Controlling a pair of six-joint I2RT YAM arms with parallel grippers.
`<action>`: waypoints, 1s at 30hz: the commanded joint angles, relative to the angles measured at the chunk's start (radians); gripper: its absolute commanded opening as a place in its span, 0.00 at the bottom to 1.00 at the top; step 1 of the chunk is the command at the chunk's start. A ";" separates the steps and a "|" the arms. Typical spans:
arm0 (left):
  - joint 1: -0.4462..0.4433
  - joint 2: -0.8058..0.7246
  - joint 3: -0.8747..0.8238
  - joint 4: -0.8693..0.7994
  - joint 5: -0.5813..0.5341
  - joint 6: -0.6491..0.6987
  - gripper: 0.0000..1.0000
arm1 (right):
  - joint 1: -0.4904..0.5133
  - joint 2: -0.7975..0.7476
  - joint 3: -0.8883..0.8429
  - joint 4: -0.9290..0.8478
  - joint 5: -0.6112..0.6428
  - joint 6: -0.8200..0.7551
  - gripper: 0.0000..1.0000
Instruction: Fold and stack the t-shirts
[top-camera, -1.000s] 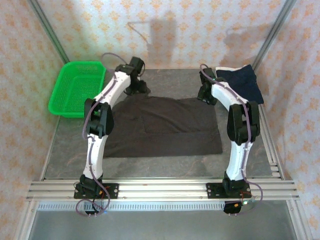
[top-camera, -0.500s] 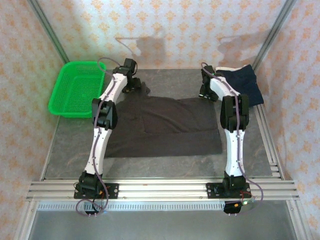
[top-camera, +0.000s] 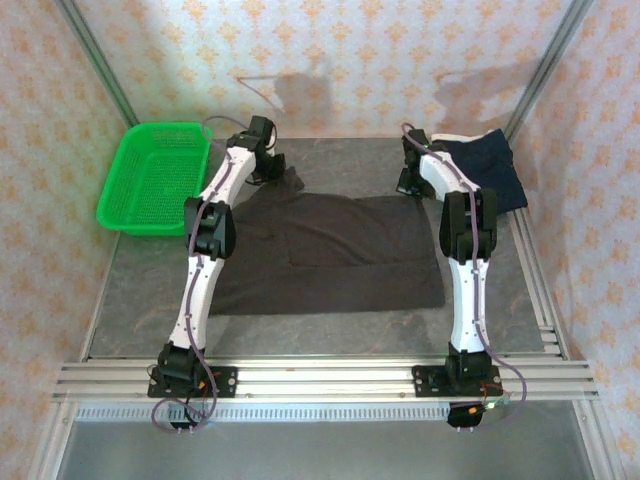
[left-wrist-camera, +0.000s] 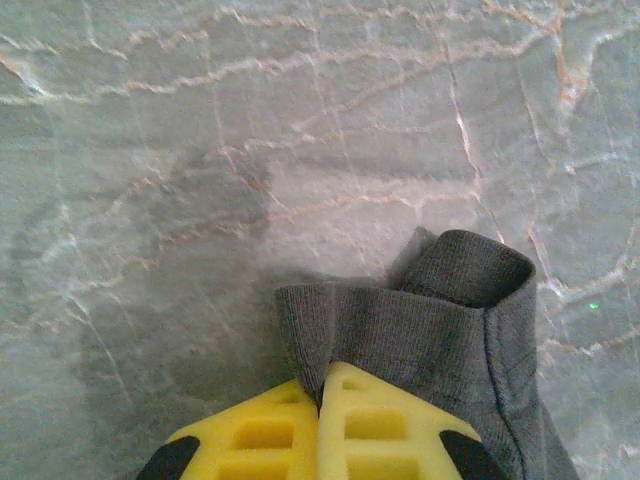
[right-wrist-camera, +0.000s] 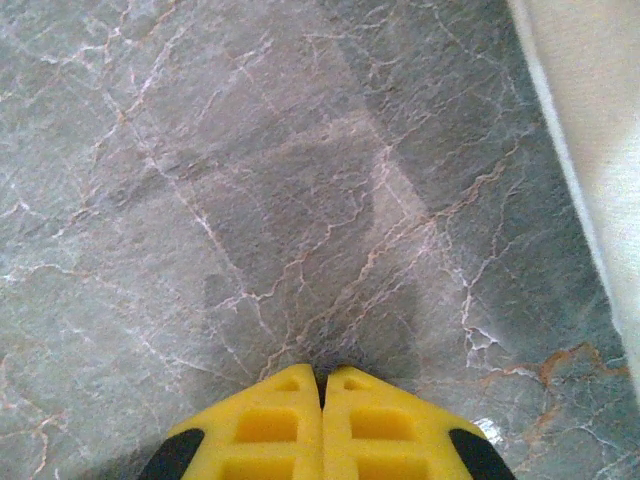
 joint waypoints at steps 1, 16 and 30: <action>0.011 -0.152 -0.035 -0.031 0.069 0.016 0.00 | 0.001 -0.088 -0.031 -0.044 0.007 -0.009 0.00; 0.012 -0.777 -0.735 0.180 0.021 0.032 0.00 | 0.001 -0.452 -0.398 0.068 -0.025 -0.027 0.00; -0.006 -1.198 -1.435 0.372 -0.120 -0.032 0.00 | 0.001 -0.729 -0.868 0.234 -0.057 0.014 0.00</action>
